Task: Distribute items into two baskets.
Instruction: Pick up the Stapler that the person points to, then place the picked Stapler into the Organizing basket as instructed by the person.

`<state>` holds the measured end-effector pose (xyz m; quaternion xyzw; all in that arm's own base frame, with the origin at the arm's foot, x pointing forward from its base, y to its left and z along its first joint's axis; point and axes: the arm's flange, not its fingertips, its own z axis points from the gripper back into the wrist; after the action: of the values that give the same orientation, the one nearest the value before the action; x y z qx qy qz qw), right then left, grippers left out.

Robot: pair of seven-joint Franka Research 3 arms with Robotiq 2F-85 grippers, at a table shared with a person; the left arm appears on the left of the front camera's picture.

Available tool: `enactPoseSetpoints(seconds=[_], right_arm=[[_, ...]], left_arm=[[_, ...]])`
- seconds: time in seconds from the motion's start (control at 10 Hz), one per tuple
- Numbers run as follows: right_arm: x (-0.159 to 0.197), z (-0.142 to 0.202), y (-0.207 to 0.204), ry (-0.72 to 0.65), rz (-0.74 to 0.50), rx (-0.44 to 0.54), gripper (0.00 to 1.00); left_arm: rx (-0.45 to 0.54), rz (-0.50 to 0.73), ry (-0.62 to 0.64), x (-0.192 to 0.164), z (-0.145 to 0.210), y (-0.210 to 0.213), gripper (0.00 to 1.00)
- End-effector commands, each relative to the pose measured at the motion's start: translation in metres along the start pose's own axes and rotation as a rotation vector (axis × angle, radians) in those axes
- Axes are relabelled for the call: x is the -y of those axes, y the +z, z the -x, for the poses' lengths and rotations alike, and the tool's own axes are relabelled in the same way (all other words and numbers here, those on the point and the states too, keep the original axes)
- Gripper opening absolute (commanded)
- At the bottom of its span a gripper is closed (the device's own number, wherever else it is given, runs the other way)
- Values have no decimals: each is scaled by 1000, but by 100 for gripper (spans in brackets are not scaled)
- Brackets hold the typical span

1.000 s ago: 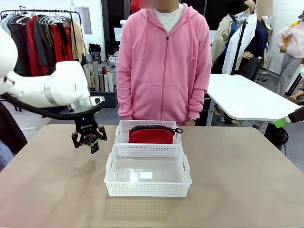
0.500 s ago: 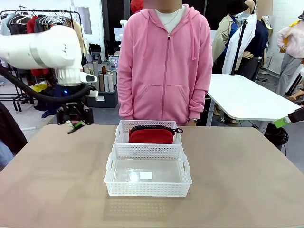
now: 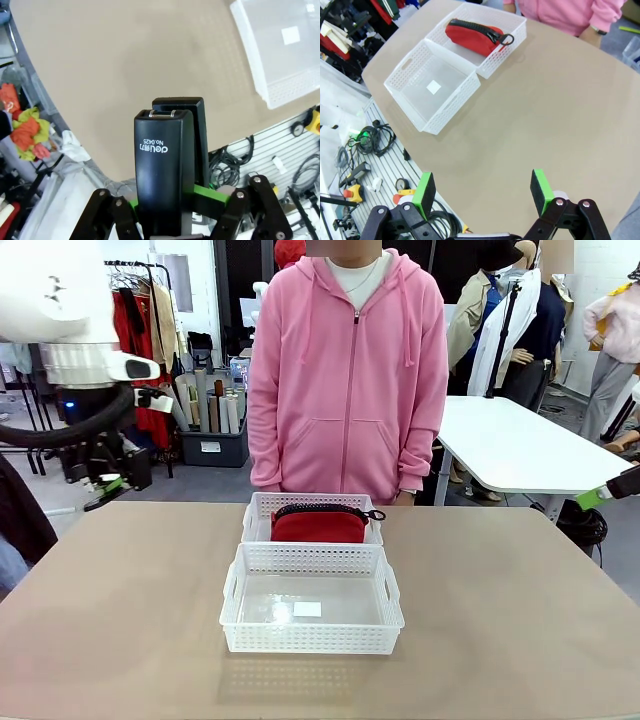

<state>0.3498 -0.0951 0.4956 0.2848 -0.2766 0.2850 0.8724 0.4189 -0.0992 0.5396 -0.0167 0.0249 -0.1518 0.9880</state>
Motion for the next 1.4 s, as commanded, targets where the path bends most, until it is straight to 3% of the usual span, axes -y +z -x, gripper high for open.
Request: enactPoseSetpoints(seconds=[0.0,0.2,0.3,1.3], right_arm=[[0,-2,0,1,-9,18,100],[0,-2,0,1,-9,18,100],[0,-2,0,1,-9,18,100],[0,-2,0,1,-9,18,100]], left_arm=[[21,24,-45,-9,14,-10,0],[-18,3,-144,-10,12,-8,0],[0,4,-36,-4,16,-6,0],[0,4,-36,-4,16,-6,0]])
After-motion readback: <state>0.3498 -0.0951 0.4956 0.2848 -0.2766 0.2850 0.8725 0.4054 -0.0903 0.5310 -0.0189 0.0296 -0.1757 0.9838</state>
